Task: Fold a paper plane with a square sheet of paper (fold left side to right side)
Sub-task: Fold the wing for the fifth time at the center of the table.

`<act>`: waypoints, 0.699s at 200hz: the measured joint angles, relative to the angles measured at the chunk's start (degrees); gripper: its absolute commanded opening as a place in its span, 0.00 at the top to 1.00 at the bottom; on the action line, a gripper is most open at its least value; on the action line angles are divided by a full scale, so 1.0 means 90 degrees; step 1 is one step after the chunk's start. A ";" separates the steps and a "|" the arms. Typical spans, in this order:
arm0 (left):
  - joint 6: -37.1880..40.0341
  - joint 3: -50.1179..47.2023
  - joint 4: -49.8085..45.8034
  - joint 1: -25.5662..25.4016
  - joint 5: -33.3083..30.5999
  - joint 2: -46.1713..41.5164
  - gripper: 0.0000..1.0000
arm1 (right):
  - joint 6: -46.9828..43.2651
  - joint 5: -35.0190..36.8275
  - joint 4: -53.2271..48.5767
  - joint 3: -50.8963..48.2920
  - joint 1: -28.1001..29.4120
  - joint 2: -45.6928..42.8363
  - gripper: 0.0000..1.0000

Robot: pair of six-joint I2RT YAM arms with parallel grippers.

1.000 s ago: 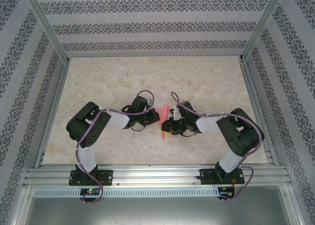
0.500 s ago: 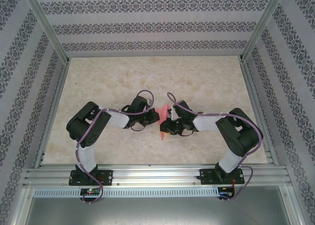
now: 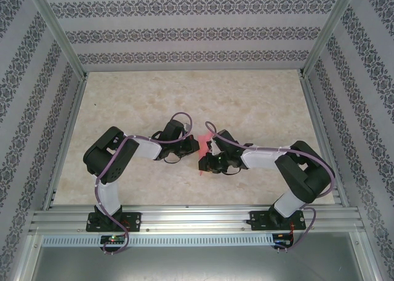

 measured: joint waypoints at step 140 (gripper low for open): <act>-0.0022 0.0000 0.0015 0.0002 0.0029 0.0007 1.00 | 0.0010 -0.0102 0.0243 0.1115 -0.1263 0.0702 0.82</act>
